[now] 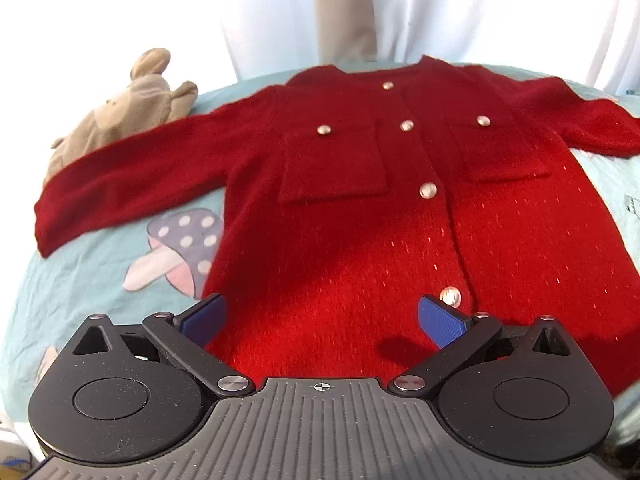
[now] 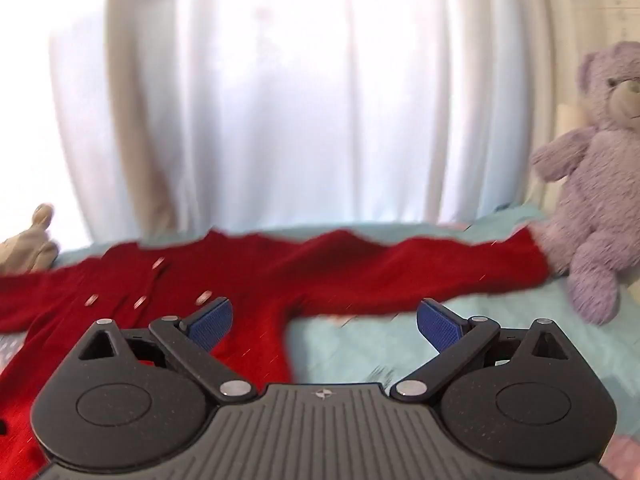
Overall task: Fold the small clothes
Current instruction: 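Move the right tool toward a cardigan sleeve cuff, then grasp the sleeve cuff with the right gripper and lift it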
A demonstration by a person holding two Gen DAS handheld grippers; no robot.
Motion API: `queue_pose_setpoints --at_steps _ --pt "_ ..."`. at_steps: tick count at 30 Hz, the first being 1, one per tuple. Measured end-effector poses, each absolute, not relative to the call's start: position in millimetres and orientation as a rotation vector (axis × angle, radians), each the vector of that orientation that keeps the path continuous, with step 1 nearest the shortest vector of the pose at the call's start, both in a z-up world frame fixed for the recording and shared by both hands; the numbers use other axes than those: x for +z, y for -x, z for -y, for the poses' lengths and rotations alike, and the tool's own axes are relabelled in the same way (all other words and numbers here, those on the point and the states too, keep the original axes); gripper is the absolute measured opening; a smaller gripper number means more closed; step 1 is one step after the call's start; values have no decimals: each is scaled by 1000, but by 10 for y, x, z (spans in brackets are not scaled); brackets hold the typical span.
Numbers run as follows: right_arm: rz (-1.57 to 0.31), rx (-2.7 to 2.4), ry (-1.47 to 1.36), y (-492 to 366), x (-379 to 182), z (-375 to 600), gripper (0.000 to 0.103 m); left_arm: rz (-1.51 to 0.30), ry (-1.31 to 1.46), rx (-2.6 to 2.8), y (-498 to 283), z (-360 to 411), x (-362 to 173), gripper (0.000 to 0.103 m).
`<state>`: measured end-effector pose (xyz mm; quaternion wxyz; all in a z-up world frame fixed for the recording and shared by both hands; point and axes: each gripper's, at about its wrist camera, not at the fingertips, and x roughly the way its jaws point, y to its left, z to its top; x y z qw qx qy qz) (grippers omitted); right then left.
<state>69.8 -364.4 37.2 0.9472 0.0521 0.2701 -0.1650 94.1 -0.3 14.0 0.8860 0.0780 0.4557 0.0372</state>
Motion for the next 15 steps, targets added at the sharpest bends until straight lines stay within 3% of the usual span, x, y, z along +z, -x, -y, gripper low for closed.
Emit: queue_pose_setpoints --at_steps 3,8,15 --pt "-479 -468 -202 -933 334 4386 99 -921 -161 98 -1136 92 129 103" --pt "-549 -648 -441 -1149 52 5468 97 -972 -92 79 -1464 225 -45 103" --pt "-531 -766 -789 -1168 -732 6321 61 -1058 -36 81 -1590 274 -263 103"
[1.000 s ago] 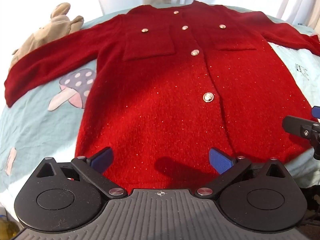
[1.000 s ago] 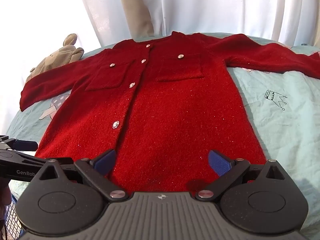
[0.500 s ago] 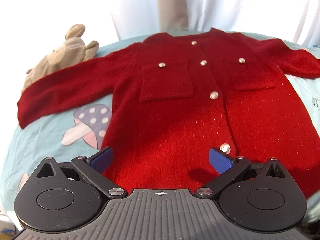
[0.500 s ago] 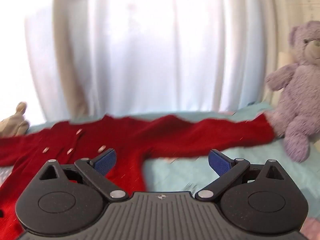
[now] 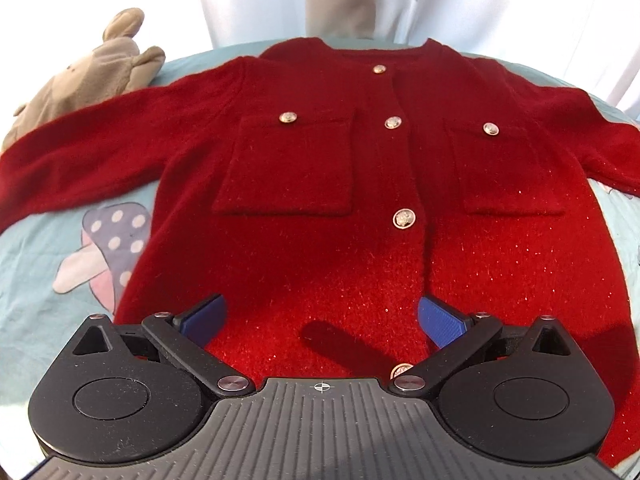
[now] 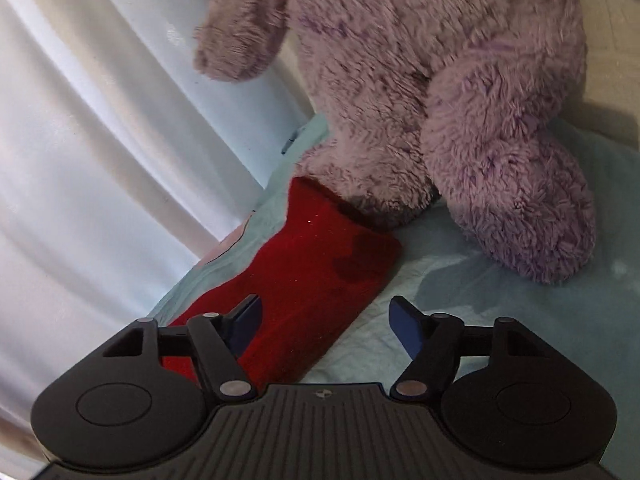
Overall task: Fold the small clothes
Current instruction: 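Grasp the sleeve cuff with the right gripper and lift it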
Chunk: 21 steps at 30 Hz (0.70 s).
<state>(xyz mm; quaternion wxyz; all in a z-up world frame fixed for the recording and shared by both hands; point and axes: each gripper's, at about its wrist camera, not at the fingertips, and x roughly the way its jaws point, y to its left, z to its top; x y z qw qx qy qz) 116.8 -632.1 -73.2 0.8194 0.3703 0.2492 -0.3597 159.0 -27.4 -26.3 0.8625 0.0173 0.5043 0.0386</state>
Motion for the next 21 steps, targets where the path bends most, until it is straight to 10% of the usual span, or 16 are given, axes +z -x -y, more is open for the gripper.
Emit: queue_pose_setpoints --at_steps 6,10,21 --pt "-386 -781 -946 -1055 -1051 6508 46 -1080 23 71 -1602 202 -285 103" --pt "-396 -778 -961 -1096 -1170 6514 13 -1076 30 57 -1639 194 -275 103" --pt "-291 -447 -325 -1891 185 4853 11 -980 56 48 -1867 164 -35 103"
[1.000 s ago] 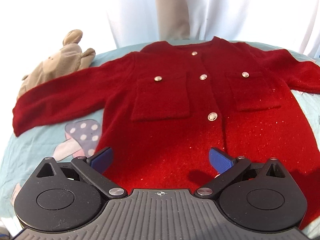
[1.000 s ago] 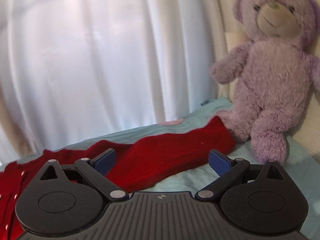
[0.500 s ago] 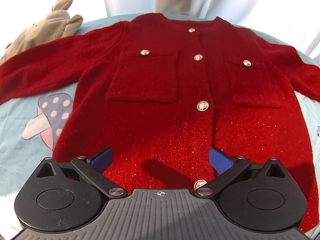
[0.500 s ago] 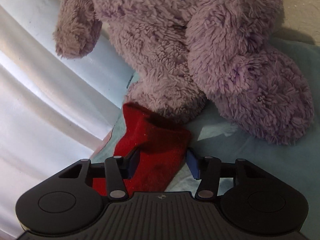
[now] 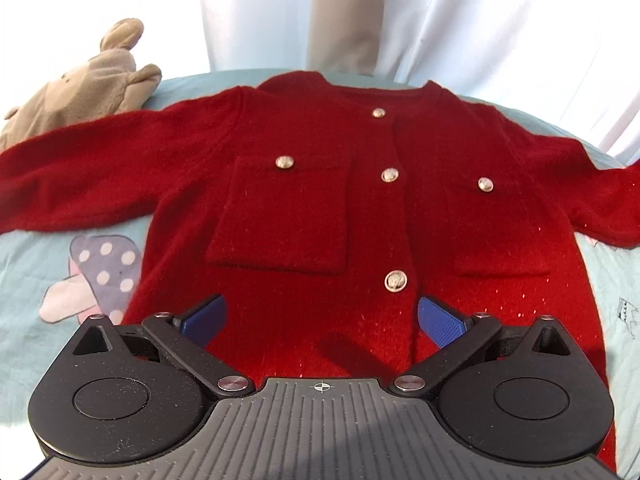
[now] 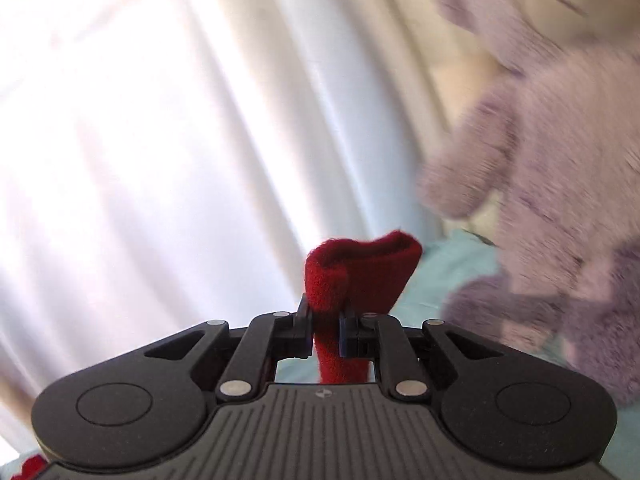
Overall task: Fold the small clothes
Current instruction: 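Grasp the sleeve cuff with the right gripper and lift it, then carry the sleeve across the cardigan body with the right gripper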
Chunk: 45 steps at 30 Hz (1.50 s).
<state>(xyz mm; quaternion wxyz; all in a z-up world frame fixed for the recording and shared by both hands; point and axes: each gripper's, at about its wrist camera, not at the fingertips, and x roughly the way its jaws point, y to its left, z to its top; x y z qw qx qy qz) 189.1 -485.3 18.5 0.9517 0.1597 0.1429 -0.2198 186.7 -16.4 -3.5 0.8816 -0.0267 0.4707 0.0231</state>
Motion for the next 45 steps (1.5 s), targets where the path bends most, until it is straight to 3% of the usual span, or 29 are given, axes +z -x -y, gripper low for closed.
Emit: queue_pose_setpoints --at_steps 3,6,8,9,20,22,24,32,34,35,36,39,45 --pt "-290 -216 -151 -1992 301 3880 11 -930 78 40 -1955 172 80 103" --pt "-364 14 -94 -2123 64 3096 13 -890 112 24 -2075 188 167 103" --pt "-491 115 -109 -2177 -193 2764 34 -874 138 2 -2194 203 214 103" --pt "-547 141 -137 -2143 -324 2686 38 -867 153 -19 -2250 215 231 103" --pt "-683 -39 -388 -1696 -766 3379 42 -923 339 -328 -3242 784 -169 101" --pt "-681 -45 -410 -1545 -663 3472 44 -961 362 -355 -3392 888 -312 83" --pt "-676 -49 -429 -1491 -638 3478 45 -1027 383 -367 -3520 964 -484 76" --pt "-662 -98 -463 -1255 -632 3621 47 -1075 561 -440 -3707 970 -863 68" --pt "-656 -103 -470 -1259 -650 3645 47 -1077 566 -443 -3724 996 -867 42" --pt "-655 -109 -475 -1274 -657 3644 47 -1074 554 -430 -3732 1004 -859 35" --pt "-650 -110 -482 -1289 -659 3664 47 -1076 545 -421 -3753 1008 -858 11" --pt "-631 -108 -510 -1351 -661 3713 46 -1074 573 -428 -3791 957 -780 12" --pt "-615 -118 -554 -1473 -611 3776 46 -895 512 -454 -3688 579 -165 12"
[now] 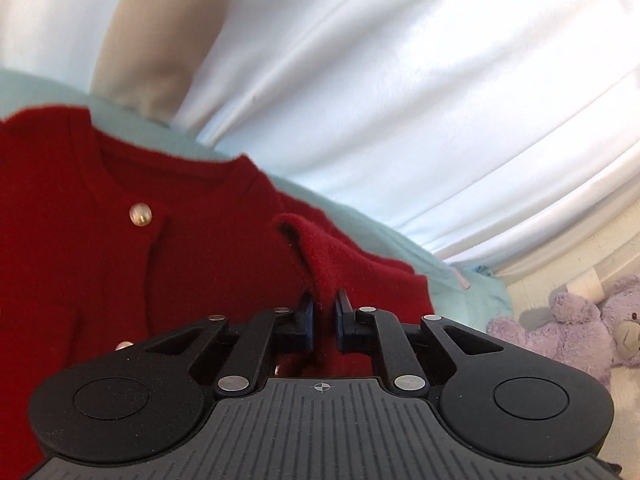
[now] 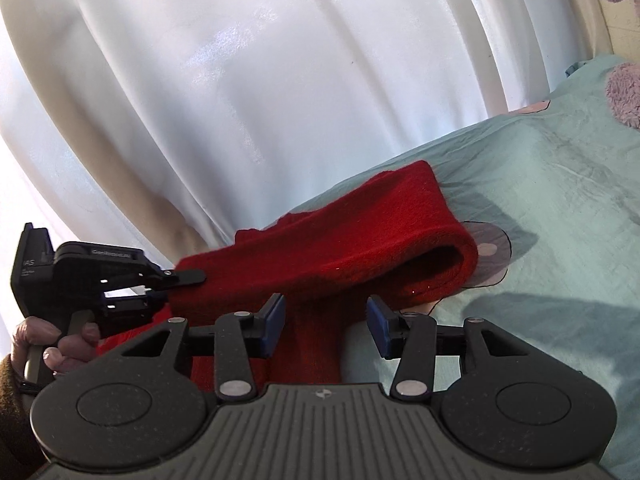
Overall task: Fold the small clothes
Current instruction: 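Carry the sleeve across the cardigan body with the right gripper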
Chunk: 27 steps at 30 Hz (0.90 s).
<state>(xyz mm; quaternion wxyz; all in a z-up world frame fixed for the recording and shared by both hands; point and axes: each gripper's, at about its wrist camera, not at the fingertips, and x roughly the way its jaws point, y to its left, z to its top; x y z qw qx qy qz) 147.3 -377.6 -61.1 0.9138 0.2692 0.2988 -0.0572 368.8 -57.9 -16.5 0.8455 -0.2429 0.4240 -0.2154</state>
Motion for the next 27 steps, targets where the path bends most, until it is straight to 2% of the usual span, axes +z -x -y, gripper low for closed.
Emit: queue_pose_setpoints --at_steps 4,10,11,12,13,16,17,18,19,27 --pt "-607 -99 -589 -1590 -629 3796 46 -846 374 -351 -3624 290 -93 13" --pt "-638 -84 -709 -1767 -771 3844 46 -981 406 -196 -3704 -88 -563 14" --pt "-640 -81 -719 -1793 -779 3841 46 -994 427 -188 -3704 -123 -618 17" --pt "-645 -77 -727 -1822 -791 3841 46 -1000 442 -182 -3714 -154 -666 26" --pt "-648 -74 -738 -1849 -804 3842 46 -999 455 -183 -3716 -169 -695 30" --pt "-666 -66 -787 -1899 -871 3852 47 -1008 492 -212 -3750 -152 -799 31" --pt "-668 -62 -805 -1907 -885 3846 47 -1010 503 -227 -3765 -144 -822 31" --pt "-670 -58 -822 -1910 -908 3851 47 -1006 509 -234 -3778 -135 -829 25" --pt "-668 -54 -838 -1913 -926 3866 47 -1002 507 -243 -3804 -88 -856 12" --pt "-621 -82 -997 -1953 -1055 3983 52 -854 498 -272 -3664 -156 -240 12"
